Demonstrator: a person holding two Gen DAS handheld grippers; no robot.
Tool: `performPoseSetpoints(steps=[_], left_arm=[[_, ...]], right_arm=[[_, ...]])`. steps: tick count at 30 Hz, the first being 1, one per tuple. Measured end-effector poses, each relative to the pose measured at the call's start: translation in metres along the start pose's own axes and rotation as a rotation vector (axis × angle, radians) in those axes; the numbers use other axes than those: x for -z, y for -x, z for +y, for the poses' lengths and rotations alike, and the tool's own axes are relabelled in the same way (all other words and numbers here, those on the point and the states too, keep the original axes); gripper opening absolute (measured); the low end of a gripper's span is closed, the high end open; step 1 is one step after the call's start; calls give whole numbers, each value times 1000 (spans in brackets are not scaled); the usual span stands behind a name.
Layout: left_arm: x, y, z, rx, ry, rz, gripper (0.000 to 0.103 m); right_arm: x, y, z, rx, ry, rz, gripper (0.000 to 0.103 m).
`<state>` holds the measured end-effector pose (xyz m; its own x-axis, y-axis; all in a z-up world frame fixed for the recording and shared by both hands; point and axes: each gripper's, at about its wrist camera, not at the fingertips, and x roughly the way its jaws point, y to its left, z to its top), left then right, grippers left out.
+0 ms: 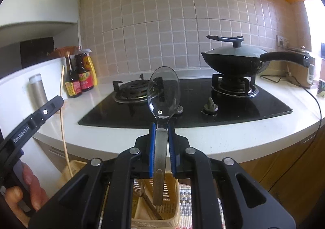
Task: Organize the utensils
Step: 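Lift the chopstick and spoon and release both into the tan caddy, then return both open tools down to the remaining utensils on the cloth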
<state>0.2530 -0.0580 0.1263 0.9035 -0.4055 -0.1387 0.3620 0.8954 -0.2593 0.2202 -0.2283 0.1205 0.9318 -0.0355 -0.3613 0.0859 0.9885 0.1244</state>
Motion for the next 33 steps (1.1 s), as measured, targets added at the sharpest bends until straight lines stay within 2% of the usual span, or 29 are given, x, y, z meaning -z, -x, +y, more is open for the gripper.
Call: performPoseSetpoints(steps=[2,7,8,11,13,14,15,19,22,26,30,33], left_arm=[[7,0,1,-1,-4,9,4],[17,5,6,10,5,27,6],[18,7,7,15,1,35,10],[18,16,4,20,-27,66,13],[17,31,1,27,-39,61,25],[15,40,1,32,-40,61,35],[14,46,0,36,-41,60,38],[5,86,-5,64,-52,77,39],[-1,109,-7,92,-26,98,42],[-6,137,-9,120,8,181,42],[6,158,-18,133,-38,314,42],[33,168,-21,117,-56,467,42]], right_arm=[[9,-2,-1,23,-2,-11,11],[22,-1,-5,0,-11,13,12],[24,2,-4,1,-6,13,15],[28,13,-5,-10,5,17,30],[29,27,-7,-16,0,9,45],[30,37,-8,-23,-7,5,48],[30,42,-9,-25,-9,5,48],[31,70,-7,-27,4,37,48],[31,90,-3,-5,29,102,48],[34,111,-2,-8,30,225,48],[49,124,-1,-43,36,358,48],[70,127,3,-57,58,473,48]])
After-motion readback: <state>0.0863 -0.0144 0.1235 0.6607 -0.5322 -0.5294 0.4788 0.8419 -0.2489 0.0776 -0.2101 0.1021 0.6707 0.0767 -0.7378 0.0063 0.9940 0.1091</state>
